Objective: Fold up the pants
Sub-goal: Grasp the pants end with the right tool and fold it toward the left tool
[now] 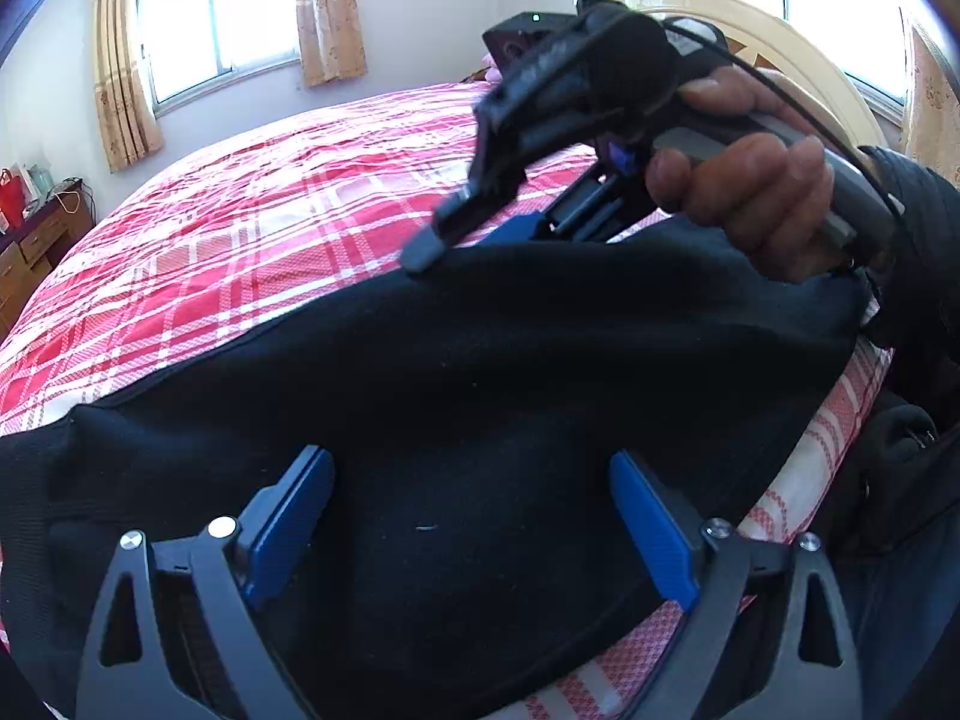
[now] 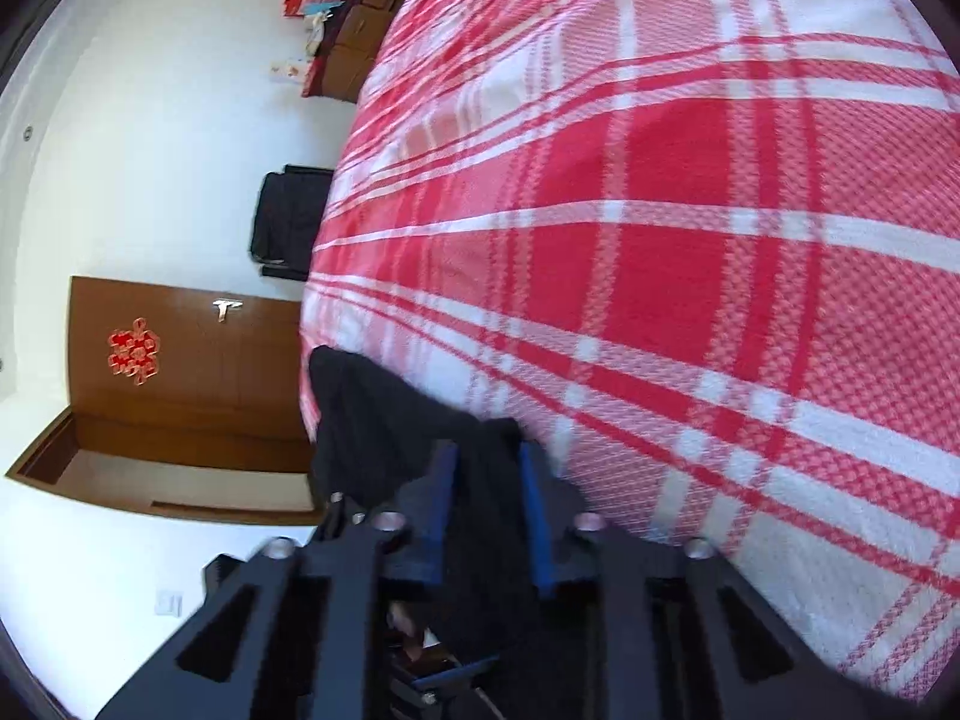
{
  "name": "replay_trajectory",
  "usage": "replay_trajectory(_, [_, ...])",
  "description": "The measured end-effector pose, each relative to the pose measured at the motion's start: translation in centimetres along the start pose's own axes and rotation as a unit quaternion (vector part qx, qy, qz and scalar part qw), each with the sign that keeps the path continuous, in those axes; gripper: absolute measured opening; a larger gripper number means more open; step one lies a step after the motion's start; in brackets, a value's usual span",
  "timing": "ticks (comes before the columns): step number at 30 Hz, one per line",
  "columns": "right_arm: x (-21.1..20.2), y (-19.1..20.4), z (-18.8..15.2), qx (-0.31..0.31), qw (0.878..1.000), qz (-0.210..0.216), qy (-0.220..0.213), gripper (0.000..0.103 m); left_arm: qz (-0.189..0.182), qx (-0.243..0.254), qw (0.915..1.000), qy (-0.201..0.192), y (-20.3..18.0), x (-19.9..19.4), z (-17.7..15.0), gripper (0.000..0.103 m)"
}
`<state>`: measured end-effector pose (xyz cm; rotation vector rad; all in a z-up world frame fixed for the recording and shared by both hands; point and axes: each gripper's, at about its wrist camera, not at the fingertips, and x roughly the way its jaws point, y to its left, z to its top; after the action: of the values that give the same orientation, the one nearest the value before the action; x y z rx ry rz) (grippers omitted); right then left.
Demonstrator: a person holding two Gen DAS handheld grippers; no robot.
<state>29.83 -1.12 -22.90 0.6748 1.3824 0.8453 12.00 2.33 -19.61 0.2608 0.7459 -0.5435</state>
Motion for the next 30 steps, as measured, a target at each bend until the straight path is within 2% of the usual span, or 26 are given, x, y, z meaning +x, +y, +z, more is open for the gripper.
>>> replay_trajectory(8, [-1.1, -0.9, 0.0, 0.019, 0.999, 0.038, -0.011, 0.019, 0.002, 0.003, 1.0000, -0.001, -0.8, -0.4, -0.6, 0.098])
replay_trajectory(9, [-1.2, -0.8, 0.0, 0.018, 0.999, 0.034, -0.013, 0.018, 0.002, 0.003, 1.0000, -0.002, -0.9, -0.5, -0.6, 0.098])
replay_trajectory(10, [-1.3, -0.8, 0.0, 0.015, 0.999, 0.027, -0.016, 0.011, 0.002, 0.003, 1.0000, -0.002, -0.9, -0.5, -0.7, 0.098])
replay_trajectory(11, [-1.3, -0.7, 0.0, 0.011, 1.000, 0.020, -0.019, 0.008, 0.002, 0.003, 1.0000, -0.002, -0.9, -0.5, -0.7, 0.098])
replay_trajectory(13, [-1.4, -0.5, -0.1, 0.005, 1.000, 0.002, -0.029, 0.005, 0.002, 0.003, 1.0000, -0.002, -0.9, -0.5, -0.7, 0.098])
replay_trajectory(17, [-1.6, 1.2, -0.4, -0.029, 0.998, -0.031, -0.051, 0.003, 0.002, 0.005, 1.0000, -0.003, -1.0, -0.6, -0.9, 0.098])
replay_trajectory(22, [-4.0, 4.9, 0.2, -0.083, 0.989, -0.062, -0.106, 0.001, 0.004, 0.003, 1.0000, -0.006, -0.9, -0.9, -0.9, 0.098])
replay_trajectory(30, [-1.8, 2.4, 1.7, -0.071, 0.985, -0.122, -0.103, 0.001, 0.002, 0.010, 0.9999, -0.001, -1.0, -0.7, -1.3, 0.100])
